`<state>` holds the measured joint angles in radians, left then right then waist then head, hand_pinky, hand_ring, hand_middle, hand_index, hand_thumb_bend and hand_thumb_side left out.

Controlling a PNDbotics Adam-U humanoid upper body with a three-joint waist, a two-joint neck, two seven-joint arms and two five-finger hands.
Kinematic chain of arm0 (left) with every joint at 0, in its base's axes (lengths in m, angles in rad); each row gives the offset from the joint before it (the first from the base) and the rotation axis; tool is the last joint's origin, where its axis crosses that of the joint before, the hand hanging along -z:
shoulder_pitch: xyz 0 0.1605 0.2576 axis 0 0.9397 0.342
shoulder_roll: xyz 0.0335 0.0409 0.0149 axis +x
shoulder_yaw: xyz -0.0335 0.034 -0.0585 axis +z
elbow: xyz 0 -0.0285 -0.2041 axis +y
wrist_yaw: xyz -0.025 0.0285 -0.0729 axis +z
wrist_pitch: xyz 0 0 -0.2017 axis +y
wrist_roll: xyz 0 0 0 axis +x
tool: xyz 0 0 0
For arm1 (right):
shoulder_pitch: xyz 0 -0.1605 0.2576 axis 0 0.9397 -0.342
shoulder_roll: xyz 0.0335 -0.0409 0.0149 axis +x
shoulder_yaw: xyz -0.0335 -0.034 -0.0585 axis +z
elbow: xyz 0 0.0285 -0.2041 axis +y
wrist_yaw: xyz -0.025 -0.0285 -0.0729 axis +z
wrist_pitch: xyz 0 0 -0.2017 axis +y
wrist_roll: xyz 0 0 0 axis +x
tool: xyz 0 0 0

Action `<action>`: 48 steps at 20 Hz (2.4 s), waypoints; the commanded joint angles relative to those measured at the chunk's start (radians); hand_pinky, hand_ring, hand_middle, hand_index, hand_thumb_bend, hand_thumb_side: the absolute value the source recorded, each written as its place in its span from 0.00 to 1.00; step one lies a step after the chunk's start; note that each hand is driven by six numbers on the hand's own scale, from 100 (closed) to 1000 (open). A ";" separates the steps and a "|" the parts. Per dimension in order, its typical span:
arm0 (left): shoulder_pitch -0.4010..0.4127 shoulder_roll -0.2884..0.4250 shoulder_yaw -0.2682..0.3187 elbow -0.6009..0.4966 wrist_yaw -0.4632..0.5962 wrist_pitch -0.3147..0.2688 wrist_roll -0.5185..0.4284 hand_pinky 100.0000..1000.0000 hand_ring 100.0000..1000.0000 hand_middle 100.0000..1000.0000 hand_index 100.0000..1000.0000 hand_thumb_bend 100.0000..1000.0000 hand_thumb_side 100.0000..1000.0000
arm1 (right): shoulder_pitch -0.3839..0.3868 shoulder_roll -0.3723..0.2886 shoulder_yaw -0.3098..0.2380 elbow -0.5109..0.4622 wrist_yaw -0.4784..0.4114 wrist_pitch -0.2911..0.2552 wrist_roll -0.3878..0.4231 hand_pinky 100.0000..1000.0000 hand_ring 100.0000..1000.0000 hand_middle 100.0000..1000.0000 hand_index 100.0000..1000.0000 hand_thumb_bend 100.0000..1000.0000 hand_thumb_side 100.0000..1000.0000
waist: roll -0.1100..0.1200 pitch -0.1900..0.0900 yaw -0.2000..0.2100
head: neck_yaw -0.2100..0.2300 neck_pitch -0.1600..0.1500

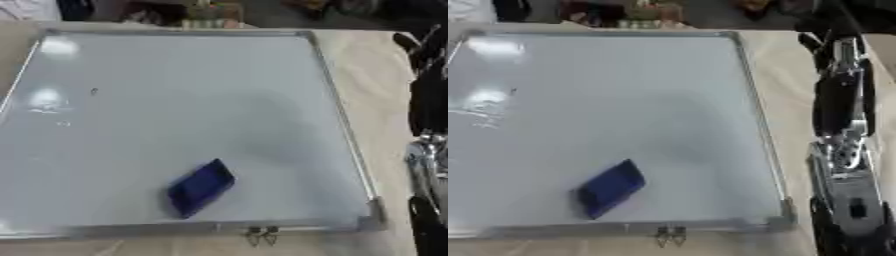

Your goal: Wipe the whiteboard clean with a brush.

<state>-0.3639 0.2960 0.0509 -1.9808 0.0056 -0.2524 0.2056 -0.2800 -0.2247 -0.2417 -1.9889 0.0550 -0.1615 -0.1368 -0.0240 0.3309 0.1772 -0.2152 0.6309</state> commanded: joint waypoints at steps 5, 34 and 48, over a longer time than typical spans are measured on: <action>-0.133 0.158 -0.078 -0.019 -0.313 0.025 -0.148 0.70 0.56 0.53 0.45 0.00 0.81 | 0.003 -0.025 0.001 -0.011 -0.001 0.004 0.000 0.85 0.86 0.62 0.93 0.00 1.00 | 0.010 -0.034 0.007 | -0.024 0.012; -0.540 0.375 -0.539 -0.019 -0.402 0.142 -0.866 0.74 0.74 0.67 0.20 0.20 1.00 | 0.029 -0.042 0.010 -0.011 0.003 0.016 0.014 0.86 0.86 0.61 0.93 0.00 1.00 | 0.051 -0.048 0.008 | 0.005 -0.007; -0.585 0.307 -0.665 0.066 -0.429 0.335 -0.944 0.92 0.92 0.81 0.52 0.46 1.00 | 0.046 -0.052 0.005 -0.011 0.010 0.022 0.011 0.86 0.86 0.61 0.93 0.00 1.00 | 0.068 -0.060 0.031 | -0.017 0.002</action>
<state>-0.9319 0.6006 -0.6111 -1.9283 -0.4192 0.0583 -0.7430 -0.2292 -0.2524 -0.2330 -1.9889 0.0567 -0.1404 -0.1241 0.0452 0.2931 0.2087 -0.2270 0.6313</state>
